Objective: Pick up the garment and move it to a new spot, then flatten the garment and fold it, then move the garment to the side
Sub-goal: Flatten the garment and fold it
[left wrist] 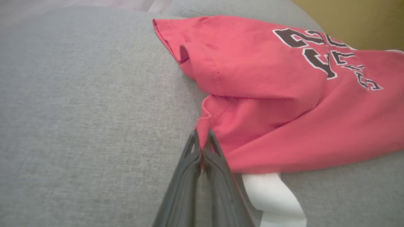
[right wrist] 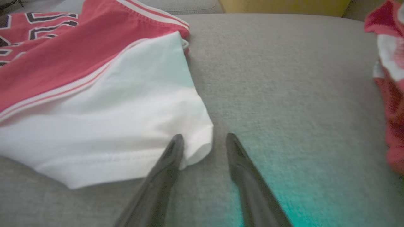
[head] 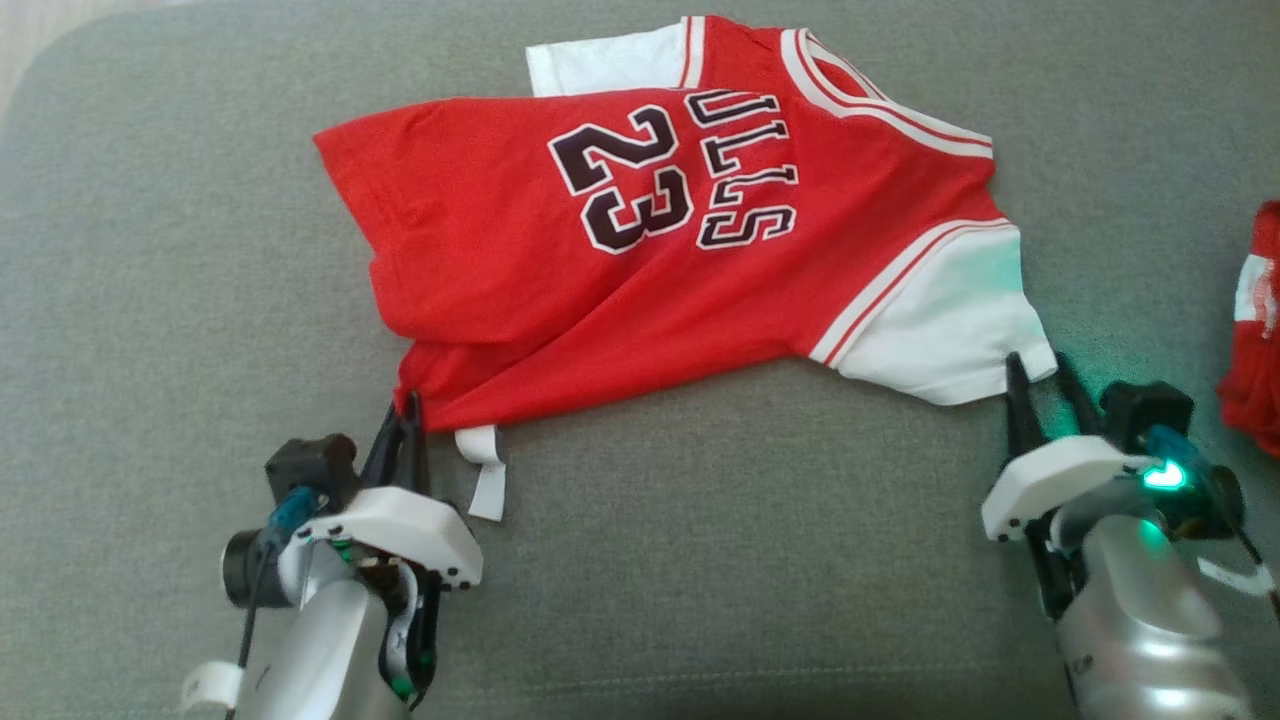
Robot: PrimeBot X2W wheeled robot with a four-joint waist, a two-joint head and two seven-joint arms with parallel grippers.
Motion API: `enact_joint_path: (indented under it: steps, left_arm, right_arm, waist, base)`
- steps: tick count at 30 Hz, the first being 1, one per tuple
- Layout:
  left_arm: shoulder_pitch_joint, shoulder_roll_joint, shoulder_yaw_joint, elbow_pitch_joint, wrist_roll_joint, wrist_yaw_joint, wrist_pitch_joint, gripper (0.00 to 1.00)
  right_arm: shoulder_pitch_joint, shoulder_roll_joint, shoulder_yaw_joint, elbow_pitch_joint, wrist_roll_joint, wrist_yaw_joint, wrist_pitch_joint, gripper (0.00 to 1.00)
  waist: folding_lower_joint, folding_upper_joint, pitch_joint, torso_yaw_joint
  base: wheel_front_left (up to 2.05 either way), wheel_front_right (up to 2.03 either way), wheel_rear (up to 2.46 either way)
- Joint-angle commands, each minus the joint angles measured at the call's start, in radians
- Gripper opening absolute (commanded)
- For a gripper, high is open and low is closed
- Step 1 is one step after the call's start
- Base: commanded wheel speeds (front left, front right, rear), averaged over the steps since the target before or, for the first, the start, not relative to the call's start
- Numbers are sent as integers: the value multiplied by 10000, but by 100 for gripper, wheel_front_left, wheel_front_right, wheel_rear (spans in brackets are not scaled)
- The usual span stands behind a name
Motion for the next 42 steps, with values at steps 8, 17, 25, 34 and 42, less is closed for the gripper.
enact_joint_path:
  steps: [8, 17, 25, 34, 42]
  left_arm:
    - [291, 154, 1123, -1364, 247, -72, -51, 0]
    - [-537, 799, 2559, -3507, 1302, -650, -51, 0]
    - [-2556, 2488, 3015, -5250, 1898, -1299, 427, 0]
    - [-4761, 3229, 2670, -4958, 2200, -1564, 2479, 0]
    - [-7247, 2416, 1986, -2343, 2411, -1271, 1576, 0]
  right_arm:
    - [9, 45, 762, -1034, 879, 63, 30, 0]
    - [-819, -255, 1019, -4427, 2770, 63, 29, 0]
    - [-2651, -1529, 1187, -7156, 4051, 63, 472, 0]
    - [-4438, -2053, 1258, -7327, 3614, 63, 2092, 0]
    - [-7019, -1776, 1141, -4730, 2428, 63, 1282, 0]
  waist:
    - [-1, 0, -667, -58]
    - [-1, 0, -2237, -263]
    - [-1, 0, -2504, -184]
    - [-1, 0, -1175, 26]
    - [-1, 0, 711, -30]
  base:
    - [0, 0, 0]
    - [0, 0, 0]
    - [0, 0, 0]
    - [0, 0, 0]
    - [0, 0, 0]
